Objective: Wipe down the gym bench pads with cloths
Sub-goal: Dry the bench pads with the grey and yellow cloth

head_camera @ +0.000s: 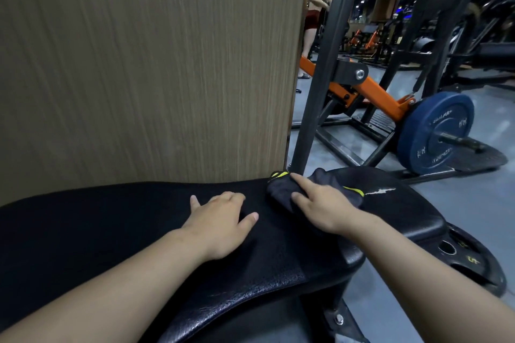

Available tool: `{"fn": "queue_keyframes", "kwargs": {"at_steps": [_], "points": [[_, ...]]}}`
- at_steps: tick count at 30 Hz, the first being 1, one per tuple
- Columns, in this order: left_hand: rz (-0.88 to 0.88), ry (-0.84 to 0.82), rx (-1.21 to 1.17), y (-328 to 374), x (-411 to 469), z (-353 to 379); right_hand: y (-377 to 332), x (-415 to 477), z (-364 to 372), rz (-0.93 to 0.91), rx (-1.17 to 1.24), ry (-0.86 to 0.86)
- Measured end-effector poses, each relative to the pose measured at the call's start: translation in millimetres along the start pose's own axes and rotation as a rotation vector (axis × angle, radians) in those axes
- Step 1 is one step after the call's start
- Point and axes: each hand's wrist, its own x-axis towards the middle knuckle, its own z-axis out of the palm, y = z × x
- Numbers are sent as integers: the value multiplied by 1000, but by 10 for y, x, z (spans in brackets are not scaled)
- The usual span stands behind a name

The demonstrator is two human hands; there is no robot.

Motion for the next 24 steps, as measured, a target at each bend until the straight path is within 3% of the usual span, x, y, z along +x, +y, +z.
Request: {"fn": "queue_keyframes", "kwargs": {"at_steps": [3,10,16,24], "points": [[4,-3,46,-41,-36,-12,-132,-91,66,-12,76,-75],[-94,-167,135,-292,-46,25,-133,21,267,176,-56,-13],[-117,-257,150,-359,31,92,-8,464,235,74,-71,-21],[-123,-238,165,-359,4,147,55,568,250,-14,-19,-18]]}}
